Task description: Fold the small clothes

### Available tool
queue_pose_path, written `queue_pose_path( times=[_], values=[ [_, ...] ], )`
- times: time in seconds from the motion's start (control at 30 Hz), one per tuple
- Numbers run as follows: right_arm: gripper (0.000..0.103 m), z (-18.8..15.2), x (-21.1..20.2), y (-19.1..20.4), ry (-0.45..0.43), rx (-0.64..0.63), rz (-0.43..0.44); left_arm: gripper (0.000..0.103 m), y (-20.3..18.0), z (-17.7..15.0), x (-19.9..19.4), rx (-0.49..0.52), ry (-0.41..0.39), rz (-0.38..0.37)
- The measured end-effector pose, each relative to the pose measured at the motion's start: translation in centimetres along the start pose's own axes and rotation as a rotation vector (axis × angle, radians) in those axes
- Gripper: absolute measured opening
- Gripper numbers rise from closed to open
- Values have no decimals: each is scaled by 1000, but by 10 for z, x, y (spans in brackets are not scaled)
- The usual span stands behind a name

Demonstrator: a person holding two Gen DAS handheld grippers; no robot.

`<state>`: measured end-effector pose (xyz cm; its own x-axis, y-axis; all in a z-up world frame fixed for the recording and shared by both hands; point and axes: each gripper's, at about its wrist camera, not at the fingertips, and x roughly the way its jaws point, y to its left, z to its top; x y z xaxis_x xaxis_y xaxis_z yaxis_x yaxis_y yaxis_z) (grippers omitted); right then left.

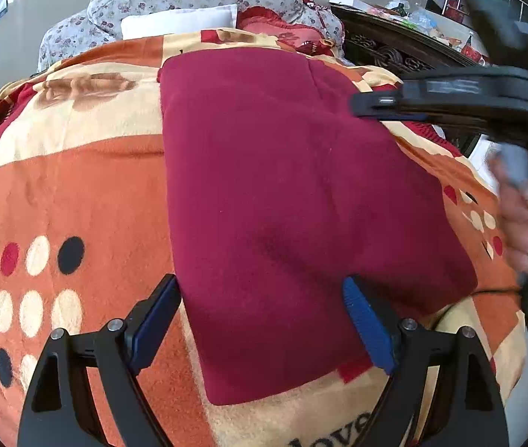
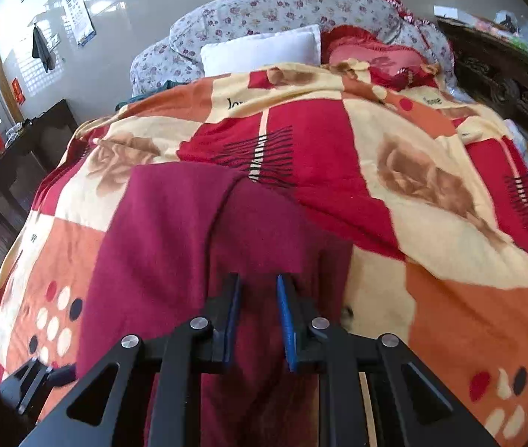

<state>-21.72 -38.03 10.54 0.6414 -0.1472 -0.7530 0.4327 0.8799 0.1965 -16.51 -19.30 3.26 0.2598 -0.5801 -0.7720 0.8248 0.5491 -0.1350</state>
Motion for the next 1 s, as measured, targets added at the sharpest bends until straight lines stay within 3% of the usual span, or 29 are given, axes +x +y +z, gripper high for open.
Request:
queue_pose_path(
  times=[0.17,0.3,0.37,0.6,0.7,0.83,1.0],
  values=[
    [22,-39,-37,25,-21,-88,5,88,0,0,0,-7,2,4],
    [24,-70,-20,17,23,-100,-95,88,-2,-2,1,-4,10,9],
    [31,-81,-11,8,32,-59,-82,88,-2,-3,2,-9,15,12],
    [38,-90,-14,-7,5,19,7,88,8,-5,-15,-45,-8,-6],
    [48,-87,-25,-17,-23,116,75,88,19,-2,-25,-85,-39,-17],
    [86,-79,-32,-32,-103,224,127,88,43,9,-23,-200,-32,-64],
    [90,-68,-13,-42,-62,275,174,89,71,19,-11,-347,-37,-141]
  ],
)
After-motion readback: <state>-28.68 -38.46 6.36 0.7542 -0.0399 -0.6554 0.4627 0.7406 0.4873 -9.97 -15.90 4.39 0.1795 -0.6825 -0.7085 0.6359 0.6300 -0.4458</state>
